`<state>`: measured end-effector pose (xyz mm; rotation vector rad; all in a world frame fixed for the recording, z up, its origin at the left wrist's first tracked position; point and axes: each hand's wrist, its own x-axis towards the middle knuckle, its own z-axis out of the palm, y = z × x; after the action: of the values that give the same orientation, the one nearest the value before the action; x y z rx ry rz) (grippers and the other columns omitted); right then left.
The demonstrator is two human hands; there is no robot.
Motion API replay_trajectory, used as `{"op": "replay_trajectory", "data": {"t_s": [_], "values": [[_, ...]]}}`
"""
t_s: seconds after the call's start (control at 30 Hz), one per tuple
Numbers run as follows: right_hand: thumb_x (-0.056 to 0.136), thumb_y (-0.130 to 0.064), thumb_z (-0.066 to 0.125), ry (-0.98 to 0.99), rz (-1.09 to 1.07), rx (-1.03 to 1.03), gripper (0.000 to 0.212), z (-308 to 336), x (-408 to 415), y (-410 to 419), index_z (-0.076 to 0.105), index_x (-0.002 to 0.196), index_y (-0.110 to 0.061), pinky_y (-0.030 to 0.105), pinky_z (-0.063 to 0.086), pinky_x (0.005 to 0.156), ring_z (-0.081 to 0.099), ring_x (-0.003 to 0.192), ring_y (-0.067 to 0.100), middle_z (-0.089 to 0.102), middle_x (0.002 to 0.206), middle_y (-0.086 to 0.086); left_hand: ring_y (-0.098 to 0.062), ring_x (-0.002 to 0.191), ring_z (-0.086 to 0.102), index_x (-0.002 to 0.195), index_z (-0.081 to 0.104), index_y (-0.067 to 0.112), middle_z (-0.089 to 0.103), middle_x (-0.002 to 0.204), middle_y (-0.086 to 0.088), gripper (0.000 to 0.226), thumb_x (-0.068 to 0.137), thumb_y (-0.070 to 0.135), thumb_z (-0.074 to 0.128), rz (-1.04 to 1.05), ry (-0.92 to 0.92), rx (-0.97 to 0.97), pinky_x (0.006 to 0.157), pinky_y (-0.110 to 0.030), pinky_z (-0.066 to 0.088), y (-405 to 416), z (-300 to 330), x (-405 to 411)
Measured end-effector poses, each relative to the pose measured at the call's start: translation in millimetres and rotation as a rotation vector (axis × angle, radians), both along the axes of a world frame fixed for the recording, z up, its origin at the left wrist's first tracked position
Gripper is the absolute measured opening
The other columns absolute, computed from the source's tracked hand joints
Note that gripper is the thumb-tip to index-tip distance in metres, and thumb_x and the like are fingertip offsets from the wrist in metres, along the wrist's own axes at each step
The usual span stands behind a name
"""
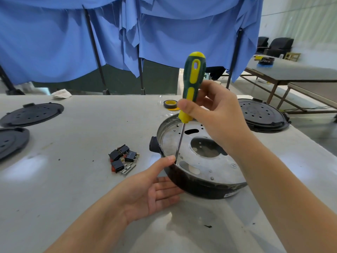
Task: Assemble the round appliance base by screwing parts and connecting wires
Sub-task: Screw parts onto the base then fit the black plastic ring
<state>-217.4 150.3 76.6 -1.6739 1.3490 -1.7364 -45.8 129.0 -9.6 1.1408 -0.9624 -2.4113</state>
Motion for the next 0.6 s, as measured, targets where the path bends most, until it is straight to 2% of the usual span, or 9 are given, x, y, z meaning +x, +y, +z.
{"op": "replay_trajectory", "data": {"t_s": [0.07,0.13,0.17,0.23,0.3,0.37,0.43,0.5,0.6], "values": [[0.074,-0.027,0.079,0.029,-0.037,-0.009,0.025,1,5,2,0.064,0.093,-0.018,0.019,0.054,0.062,0.063,0.069,0.006,0.069,0.087,0.006,-0.023,0.099,0.071,0.113,0.062,-0.002,0.072,0.108,-0.017,0.078,0.054,0.046,0.081,-0.002,-0.007,-0.005,0.081,-0.033,0.059,0,0,-1],[0.073,-0.035,0.079,0.071,-0.089,0.004,0.03,1,8,3,0.063,0.087,-0.014,0.029,0.055,0.062,0.059,0.066,0.021,0.065,0.08,0.011,-0.022,0.099,0.071,0.112,0.063,-0.002,0.072,0.107,-0.016,0.077,0.054,0.046,0.08,-0.001,-0.012,-0.006,0.083,-0.033,0.058,0,-1,-2],[0.073,-0.039,0.077,0.1,-0.113,0.014,0.032,1,9,3,0.061,0.086,-0.015,0.027,0.053,0.059,0.056,0.063,0.022,0.063,0.076,0.01,-0.022,0.098,0.071,0.111,0.063,-0.002,0.072,0.107,-0.016,0.077,0.054,0.046,0.08,0.001,-0.011,-0.005,0.082,-0.032,0.059,0,-1,-2],[0.075,-0.043,0.074,0.125,-0.139,0.033,0.033,3,10,3,0.059,0.09,-0.017,0.013,0.042,0.051,0.048,0.051,0.004,0.059,0.07,-0.003,-0.022,0.097,0.072,0.11,0.064,-0.001,0.073,0.106,-0.016,0.075,0.054,0.046,0.081,-0.001,-0.009,-0.007,0.08,-0.031,0.059,0,-1,-1],[0.08,-0.04,0.071,0.098,-0.125,0.076,0.032,4,8,3,0.06,0.1,-0.017,0.006,0.039,0.049,0.048,0.049,-0.004,0.061,0.071,-0.011,-0.022,0.096,0.072,0.109,0.064,-0.001,0.073,0.106,-0.016,0.075,0.054,0.046,0.081,-0.005,-0.008,-0.008,0.078,-0.032,0.06,-1,-1,-1],[0.089,-0.03,0.064,0.042,-0.051,0.155,0.025,7,4,3,0.06,0.109,-0.016,0.008,0.042,0.05,0.053,0.051,-0.007,0.071,0.084,-0.008,-0.022,0.095,0.072,0.109,0.064,-0.001,0.073,0.106,-0.017,0.076,0.053,0.046,0.082,-0.005,-0.005,-0.003,0.077,-0.032,0.06,-1,-2,-1],[0.094,-0.014,0.057,0.005,0.064,0.236,0.02,13,-1,5,0.061,0.113,-0.014,0.013,0.045,0.053,0.052,0.053,-0.003,0.074,0.095,-0.004,-0.022,0.094,0.072,0.109,0.064,-0.001,0.073,0.106,-0.017,0.075,0.054,0.046,0.082,-0.007,-0.004,-0.003,0.075,-0.031,0.06,-1,-2,-1],[0.094,-0.004,0.053,0.002,0.168,0.283,0.024,16,-6,8,0.062,0.114,-0.014,0.017,0.047,0.057,0.054,0.057,0.003,0.074,0.098,-0.004,-0.022,0.093,0.073,0.108,0.064,-0.001,0.073,0.105,-0.016,0.074,0.054,0.046,0.081,-0.011,-0.005,-0.002,0.073,-0.03,0.061,-1,-2,-1],[0.087,-0.014,0.067,0.125,0.137,0.237,0.024,15,-7,11,0.065,0.111,-0.016,0.017,0.048,0.058,0.059,0.06,0.003,0.072,0.087,-0.008,-0.021,0.092,0.073,0.108,0.065,-0.001,0.073,0.105,-0.016,0.074,0.054,0.046,0.081,-0.007,-0.008,-0.004,0.07,-0.029,0.06,-1,-3,-1]]}}
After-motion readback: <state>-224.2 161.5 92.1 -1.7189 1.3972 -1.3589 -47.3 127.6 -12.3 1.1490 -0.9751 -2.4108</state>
